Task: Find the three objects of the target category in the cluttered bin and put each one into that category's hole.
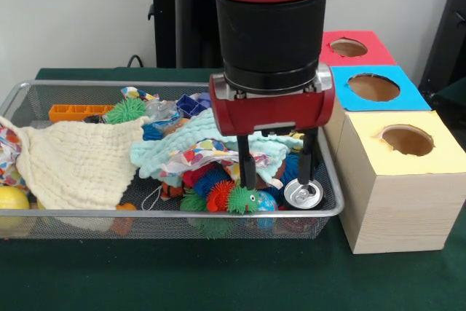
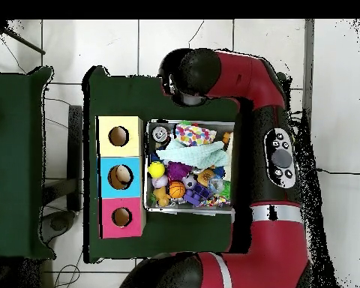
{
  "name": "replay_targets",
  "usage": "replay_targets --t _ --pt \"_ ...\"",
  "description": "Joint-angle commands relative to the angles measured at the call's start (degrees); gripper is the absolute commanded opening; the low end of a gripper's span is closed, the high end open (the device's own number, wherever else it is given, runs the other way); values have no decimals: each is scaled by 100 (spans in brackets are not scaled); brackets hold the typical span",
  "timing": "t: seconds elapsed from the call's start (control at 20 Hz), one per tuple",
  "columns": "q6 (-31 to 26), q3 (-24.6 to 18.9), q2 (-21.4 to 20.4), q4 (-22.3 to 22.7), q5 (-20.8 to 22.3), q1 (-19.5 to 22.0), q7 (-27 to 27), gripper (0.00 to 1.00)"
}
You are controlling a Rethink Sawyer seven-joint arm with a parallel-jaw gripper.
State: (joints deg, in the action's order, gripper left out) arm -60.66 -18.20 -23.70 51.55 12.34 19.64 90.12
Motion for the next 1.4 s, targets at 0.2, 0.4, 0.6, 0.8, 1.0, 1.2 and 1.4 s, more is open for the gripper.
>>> replay_targets --t 0.2,0.4,0.6,0.8,1.0,1.2,1.4 --pt "307 4 10 782 -82 198 365 100" --pt "214 35 -129 826 -83 229 312 100" --pt "157 34 -146 811 -61 305 194 100" --pt "220 51 -158 900 -12 353 128 100" --pt "392 54 -214 1142 4 432 118 100" --pt "472 64 -203 1237 49 472 116 100" --pt "540 71 -132 1278 80 509 141 100"
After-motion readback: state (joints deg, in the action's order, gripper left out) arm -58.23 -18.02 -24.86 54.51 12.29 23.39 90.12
